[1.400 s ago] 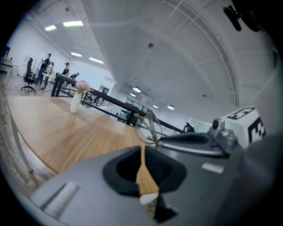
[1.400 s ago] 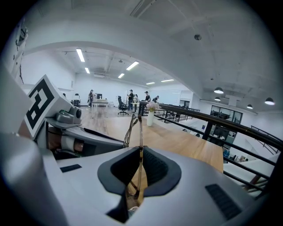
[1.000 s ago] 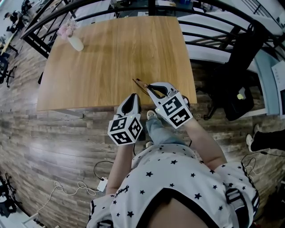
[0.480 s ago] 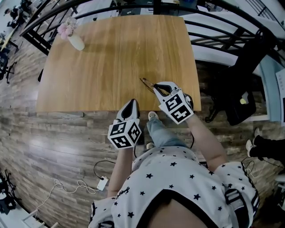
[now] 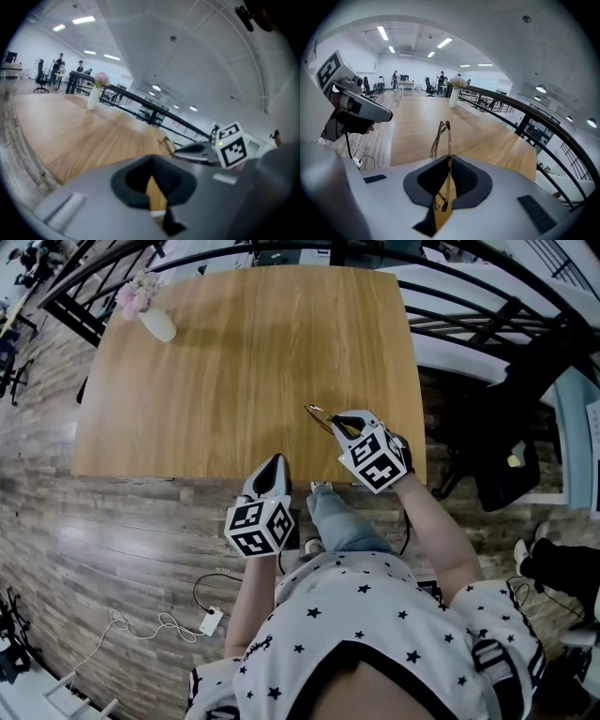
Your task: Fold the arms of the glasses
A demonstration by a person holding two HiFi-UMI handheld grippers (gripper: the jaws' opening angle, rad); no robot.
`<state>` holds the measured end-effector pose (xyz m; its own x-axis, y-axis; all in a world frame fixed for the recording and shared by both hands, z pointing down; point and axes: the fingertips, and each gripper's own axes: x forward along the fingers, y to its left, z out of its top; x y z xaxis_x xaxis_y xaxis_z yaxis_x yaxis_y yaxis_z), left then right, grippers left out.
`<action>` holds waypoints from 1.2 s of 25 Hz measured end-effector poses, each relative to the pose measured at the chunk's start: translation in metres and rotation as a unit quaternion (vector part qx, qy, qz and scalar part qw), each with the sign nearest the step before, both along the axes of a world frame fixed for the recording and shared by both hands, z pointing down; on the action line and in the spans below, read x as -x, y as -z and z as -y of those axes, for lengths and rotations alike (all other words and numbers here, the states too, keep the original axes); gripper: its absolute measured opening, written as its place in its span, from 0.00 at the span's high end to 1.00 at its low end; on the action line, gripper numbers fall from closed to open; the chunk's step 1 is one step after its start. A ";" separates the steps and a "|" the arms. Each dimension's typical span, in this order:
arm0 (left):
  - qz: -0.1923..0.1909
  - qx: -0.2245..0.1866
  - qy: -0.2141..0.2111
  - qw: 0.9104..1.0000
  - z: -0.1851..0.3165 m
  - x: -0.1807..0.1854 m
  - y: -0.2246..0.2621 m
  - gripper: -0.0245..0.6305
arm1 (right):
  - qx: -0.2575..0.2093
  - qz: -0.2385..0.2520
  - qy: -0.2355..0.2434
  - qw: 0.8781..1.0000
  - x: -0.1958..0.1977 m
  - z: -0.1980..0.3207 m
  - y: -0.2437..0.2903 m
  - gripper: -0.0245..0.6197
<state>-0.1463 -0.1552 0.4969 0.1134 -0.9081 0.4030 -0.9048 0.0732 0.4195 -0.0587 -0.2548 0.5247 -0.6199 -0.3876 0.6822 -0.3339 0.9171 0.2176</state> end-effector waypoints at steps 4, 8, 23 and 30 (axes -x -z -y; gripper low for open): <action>-0.002 0.015 0.002 1.000 0.001 0.002 -0.010 0.95 | 0.003 -0.028 0.012 1.000 -0.001 0.009 -0.018 0.93; -0.005 0.026 0.005 1.000 0.002 0.005 -0.016 0.95 | 0.008 -0.053 0.026 0.998 0.000 0.013 -0.035 0.93; -0.024 0.047 0.001 0.999 0.005 0.006 -0.037 0.95 | -0.017 -0.130 0.072 0.989 0.010 0.024 -0.069 0.93; -0.028 0.052 0.003 0.998 0.006 0.008 -0.041 0.95 | -0.033 -0.153 0.096 0.983 0.019 0.023 -0.078 0.93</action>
<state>-0.1539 -0.1608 0.5377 0.1335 -0.8620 0.4891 -0.8799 0.1240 0.4587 -0.0778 -0.2778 0.6028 -0.4560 -0.3336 0.8251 -0.0665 0.9373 0.3422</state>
